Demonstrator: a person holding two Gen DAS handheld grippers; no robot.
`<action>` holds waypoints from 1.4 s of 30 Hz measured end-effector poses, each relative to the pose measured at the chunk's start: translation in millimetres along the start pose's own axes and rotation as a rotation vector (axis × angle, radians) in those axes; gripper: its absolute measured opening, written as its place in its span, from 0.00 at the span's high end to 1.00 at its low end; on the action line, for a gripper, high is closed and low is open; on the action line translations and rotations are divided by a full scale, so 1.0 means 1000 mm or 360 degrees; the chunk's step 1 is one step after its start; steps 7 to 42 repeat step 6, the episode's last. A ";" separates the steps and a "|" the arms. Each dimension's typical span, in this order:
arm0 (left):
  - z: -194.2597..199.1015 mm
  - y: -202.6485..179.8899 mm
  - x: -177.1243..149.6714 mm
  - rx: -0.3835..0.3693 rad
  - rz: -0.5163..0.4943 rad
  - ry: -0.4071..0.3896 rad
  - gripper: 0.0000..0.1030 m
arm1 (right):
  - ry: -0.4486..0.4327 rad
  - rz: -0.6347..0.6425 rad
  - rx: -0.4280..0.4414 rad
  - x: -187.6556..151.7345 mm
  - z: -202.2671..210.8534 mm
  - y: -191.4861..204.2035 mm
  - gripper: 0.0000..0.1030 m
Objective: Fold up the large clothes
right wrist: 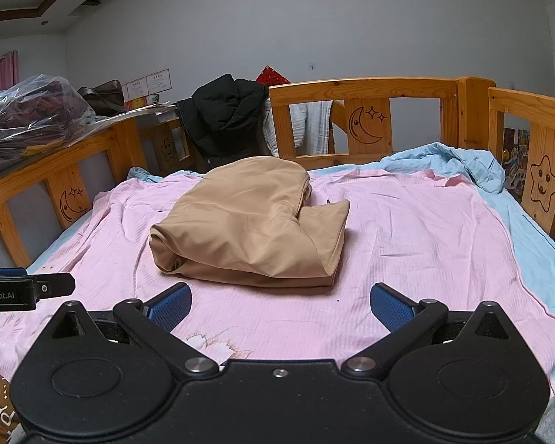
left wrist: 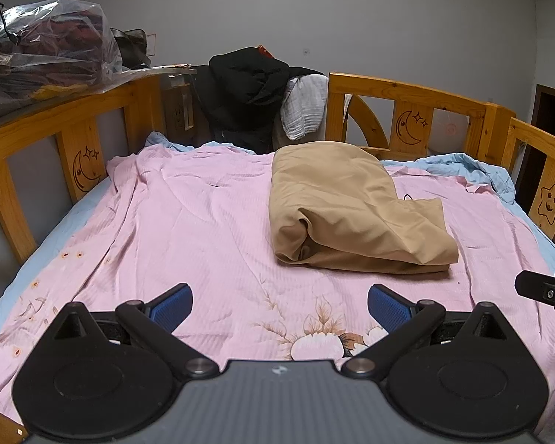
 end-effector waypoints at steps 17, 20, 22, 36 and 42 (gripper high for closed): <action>0.000 0.000 0.000 0.0002 -0.0008 0.0006 0.01 | 0.0002 -0.0001 0.0001 0.000 0.000 -0.001 0.01; 0.000 0.000 0.000 0.0002 -0.0008 0.0006 0.01 | 0.0002 -0.0001 0.0001 0.000 0.000 -0.001 0.01; 0.000 0.000 0.000 0.0002 -0.0008 0.0006 0.01 | 0.0002 -0.0001 0.0001 0.000 0.000 -0.001 0.01; 0.000 0.000 0.000 0.0002 -0.0008 0.0006 0.01 | 0.0002 -0.0001 0.0001 0.000 0.000 -0.001 0.01; 0.000 0.000 0.000 0.0002 -0.0008 0.0006 0.01 | 0.0002 -0.0001 0.0001 0.000 0.000 -0.001 0.01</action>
Point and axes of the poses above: each gripper's, at about its wrist camera, not at the fingertips, and z roughly against the way its jaws point, y to its left, x to its top, the point moved 3 cm from there along -z, roughly the way its jaws point, and after that the axes turned 14 degrees about -y, right-handed, at the moved point
